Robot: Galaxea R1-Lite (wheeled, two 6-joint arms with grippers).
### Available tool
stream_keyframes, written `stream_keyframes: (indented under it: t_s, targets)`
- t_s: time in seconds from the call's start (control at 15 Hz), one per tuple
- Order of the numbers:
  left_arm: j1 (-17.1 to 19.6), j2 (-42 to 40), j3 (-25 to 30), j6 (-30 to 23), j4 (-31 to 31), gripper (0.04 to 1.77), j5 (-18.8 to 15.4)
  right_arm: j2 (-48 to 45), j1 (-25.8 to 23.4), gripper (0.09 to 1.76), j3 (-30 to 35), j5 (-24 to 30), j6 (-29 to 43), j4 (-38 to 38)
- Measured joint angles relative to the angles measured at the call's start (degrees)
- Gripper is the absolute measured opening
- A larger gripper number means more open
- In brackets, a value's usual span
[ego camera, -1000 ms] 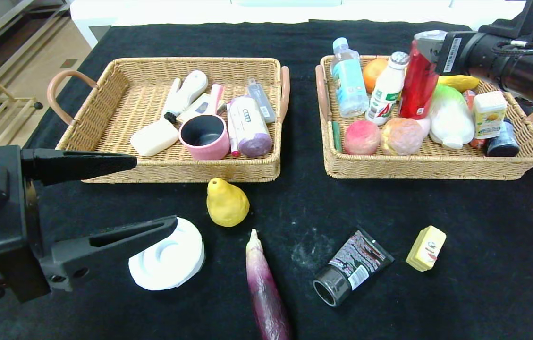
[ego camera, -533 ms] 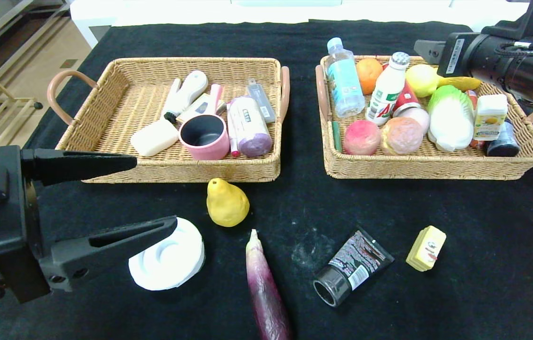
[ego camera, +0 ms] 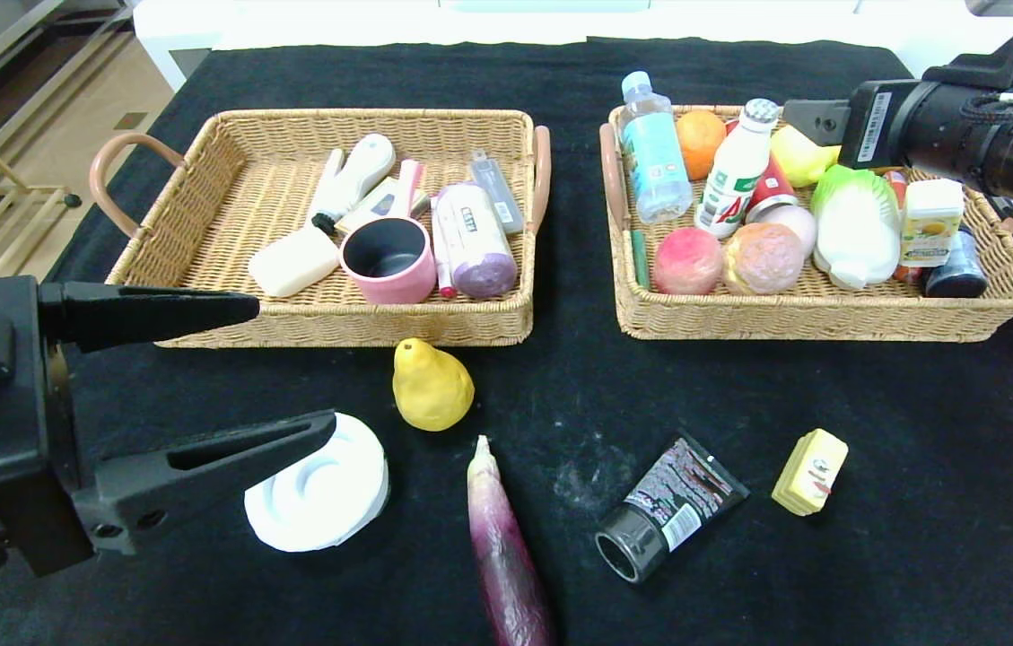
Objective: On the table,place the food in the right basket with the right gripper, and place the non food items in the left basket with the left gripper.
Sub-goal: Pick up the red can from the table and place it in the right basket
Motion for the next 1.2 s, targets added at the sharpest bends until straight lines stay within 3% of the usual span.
stream_keyframes:
  t_s: [0.33, 0.47, 0.73, 1.0, 1.2]
  targets:
    - [-0.02, -0.51, 0.0, 0.0, 0.15, 1.72, 0.0, -4.78, 1.52, 1.68, 3.34, -0.41, 0.35, 6.19]
    - [-0.05, -0.85, 0.0, 0.0, 0.22, 1.72, 0.0, -6.88, 2.13, 1.69, 3.86, -0.51, 1.93, 11.93]
    - [-0.09, -1.34, -0.09, 0.01, 0.28, 1.72, -0.01, -10.12, 3.5, 1.7, 3.58, -1.16, 7.27, 23.47]
    - [-0.15, -1.58, -0.09, -0.02, 0.33, 1.72, -0.01, -11.08, 6.62, 1.7, 3.47, -7.33, 14.43, 33.5]
    - [-0.22, -1.78, -0.04, 0.0, 0.41, 1.72, -0.06, -11.09, 8.9, 1.7, 3.47, -8.2, 19.83, 40.78]
